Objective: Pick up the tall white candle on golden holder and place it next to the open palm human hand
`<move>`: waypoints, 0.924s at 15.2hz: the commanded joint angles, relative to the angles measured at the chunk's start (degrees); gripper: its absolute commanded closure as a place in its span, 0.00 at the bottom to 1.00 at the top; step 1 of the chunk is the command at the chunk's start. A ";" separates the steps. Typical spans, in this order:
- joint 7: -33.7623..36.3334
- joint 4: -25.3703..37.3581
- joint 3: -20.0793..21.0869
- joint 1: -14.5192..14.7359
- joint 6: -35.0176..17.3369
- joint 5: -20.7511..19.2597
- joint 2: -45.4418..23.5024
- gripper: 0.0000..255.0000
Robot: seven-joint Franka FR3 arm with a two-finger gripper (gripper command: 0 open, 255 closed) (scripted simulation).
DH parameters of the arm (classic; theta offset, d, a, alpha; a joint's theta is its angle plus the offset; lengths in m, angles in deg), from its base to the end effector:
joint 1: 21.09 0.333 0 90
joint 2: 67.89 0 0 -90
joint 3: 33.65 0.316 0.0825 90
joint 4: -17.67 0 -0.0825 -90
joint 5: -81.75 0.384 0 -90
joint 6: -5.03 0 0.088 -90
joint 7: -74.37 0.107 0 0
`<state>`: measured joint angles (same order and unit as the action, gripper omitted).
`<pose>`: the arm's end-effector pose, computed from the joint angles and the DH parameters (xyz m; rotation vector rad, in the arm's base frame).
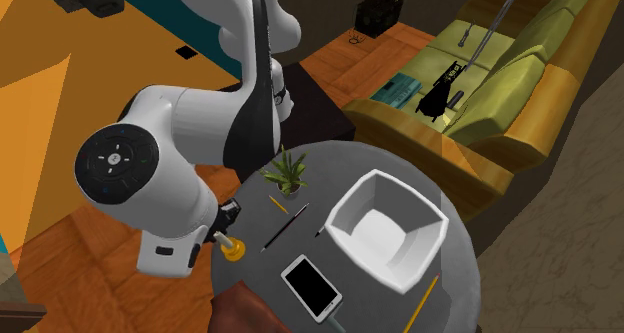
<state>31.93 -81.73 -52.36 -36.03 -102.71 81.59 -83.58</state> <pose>0.5240 -0.3317 0.4177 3.1225 0.2516 -0.2278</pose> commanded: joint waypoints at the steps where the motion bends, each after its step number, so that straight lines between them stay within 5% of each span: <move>1: -0.10 -0.90 0.03 -0.10 -1.47 0.17 -0.56 1.00; 10: -0.10 -1.29 0.05 -0.12 -2.05 0.24 -0.77 1.00; 11: -0.10 -1.29 0.05 -0.12 -2.05 0.24 -0.77 0.00; 14: -0.10 -1.29 0.05 -0.12 -2.05 0.24 -0.77 0.00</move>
<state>31.83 -83.02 -52.31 -36.15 -104.76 81.82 -84.35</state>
